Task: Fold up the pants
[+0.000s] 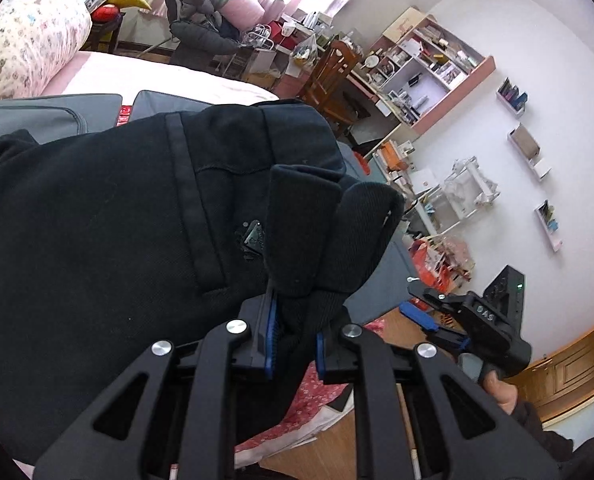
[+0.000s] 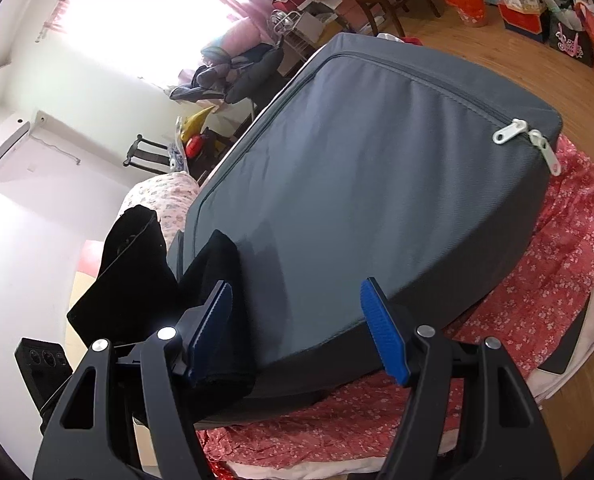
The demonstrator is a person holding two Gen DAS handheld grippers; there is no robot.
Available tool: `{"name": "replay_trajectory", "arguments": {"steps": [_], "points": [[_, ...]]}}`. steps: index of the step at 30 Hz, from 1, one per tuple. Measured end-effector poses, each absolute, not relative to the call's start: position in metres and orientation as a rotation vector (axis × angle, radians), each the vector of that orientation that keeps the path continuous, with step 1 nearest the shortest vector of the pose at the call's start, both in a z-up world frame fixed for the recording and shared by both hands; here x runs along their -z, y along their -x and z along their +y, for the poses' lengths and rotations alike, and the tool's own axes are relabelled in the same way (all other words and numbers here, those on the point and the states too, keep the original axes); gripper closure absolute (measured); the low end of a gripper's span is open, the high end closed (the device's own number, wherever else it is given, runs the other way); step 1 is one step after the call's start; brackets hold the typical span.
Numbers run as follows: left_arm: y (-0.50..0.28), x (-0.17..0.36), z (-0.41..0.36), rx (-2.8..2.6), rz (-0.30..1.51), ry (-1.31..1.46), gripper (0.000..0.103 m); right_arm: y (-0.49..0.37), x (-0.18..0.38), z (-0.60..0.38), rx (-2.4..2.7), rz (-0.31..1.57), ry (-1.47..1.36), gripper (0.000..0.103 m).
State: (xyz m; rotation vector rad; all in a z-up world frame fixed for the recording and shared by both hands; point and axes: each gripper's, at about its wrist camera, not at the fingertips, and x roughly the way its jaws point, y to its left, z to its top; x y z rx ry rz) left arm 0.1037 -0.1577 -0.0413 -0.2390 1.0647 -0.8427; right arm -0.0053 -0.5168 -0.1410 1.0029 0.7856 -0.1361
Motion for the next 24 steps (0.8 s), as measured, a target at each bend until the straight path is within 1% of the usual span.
{"name": "replay_trajectory", "arguments": {"steps": [3, 9, 10, 12, 13, 15, 16, 17, 19, 24], "points": [[-0.101, 0.042, -0.169, 0.831, 1.079, 0.169, 0.09, 0.005, 0.141, -0.518, 0.136, 0.787, -1.002, 0.034], [-0.089, 0.063, -0.188, 0.792, 1.116, -0.004, 0.088, 0.002, 0.136, -0.516, 0.126, 0.786, -0.977, 0.034], [-0.086, 0.067, -0.191, 0.782, 1.115, -0.043, 0.084, 0.002, 0.135, -0.516, 0.125, 0.785, -0.973, 0.034], [-0.08, 0.07, -0.197, 0.767, 1.108, -0.114, 0.082, 0.0, 0.132, -0.516, 0.12, 0.78, -0.96, 0.034], [-0.077, 0.07, -0.199, 0.763, 1.099, -0.147, 0.078, -0.001, 0.129, -0.516, 0.117, 0.777, -0.952, 0.034], [-0.072, 0.069, -0.202, 0.776, 1.09, -0.198, 0.064, -0.004, 0.122, -0.514, 0.107, 0.765, -0.935, 0.034], [-0.068, 0.068, -0.201, 0.823, 1.1, -0.19, 0.022, -0.005, 0.119, -0.514, 0.102, 0.759, -0.928, 0.034], [-0.063, 0.065, -0.199, 0.865, 1.102, -0.155, 0.004, -0.008, 0.114, -0.512, 0.093, 0.75, -0.917, 0.034], [-0.053, 0.057, -0.193, 0.913, 1.067, -0.136, 0.002, -0.013, 0.103, -0.507, 0.07, 0.732, -0.892, 0.034], [-0.042, 0.046, -0.169, 0.962, 1.038, -0.09, 0.002, -0.037, 0.069, -0.472, -0.065, 0.685, -0.776, 0.035]]}}
